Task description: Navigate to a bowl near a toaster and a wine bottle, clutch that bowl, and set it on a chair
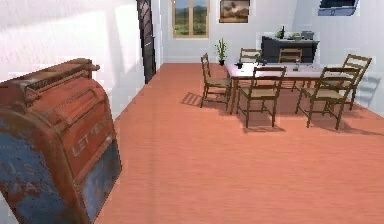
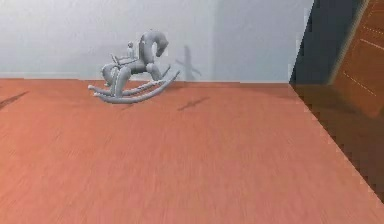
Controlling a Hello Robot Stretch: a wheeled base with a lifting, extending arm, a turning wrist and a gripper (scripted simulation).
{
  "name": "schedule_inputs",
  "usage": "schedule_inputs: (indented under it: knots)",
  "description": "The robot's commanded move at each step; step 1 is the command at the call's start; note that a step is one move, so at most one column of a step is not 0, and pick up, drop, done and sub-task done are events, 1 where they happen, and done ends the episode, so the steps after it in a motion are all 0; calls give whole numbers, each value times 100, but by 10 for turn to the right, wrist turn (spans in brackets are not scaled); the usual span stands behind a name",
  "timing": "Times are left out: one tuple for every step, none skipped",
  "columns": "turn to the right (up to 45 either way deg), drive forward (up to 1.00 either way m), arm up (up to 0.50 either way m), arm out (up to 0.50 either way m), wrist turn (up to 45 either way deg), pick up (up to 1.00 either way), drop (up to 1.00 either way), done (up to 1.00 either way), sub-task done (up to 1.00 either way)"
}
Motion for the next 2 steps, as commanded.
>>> schedule_inputs:
  knots:
    - [0, 40, 0, 0, 0, 0, 0, 0, 0]
    - [30, 0, 0, 0, 0, 0, 0, 0, 0]
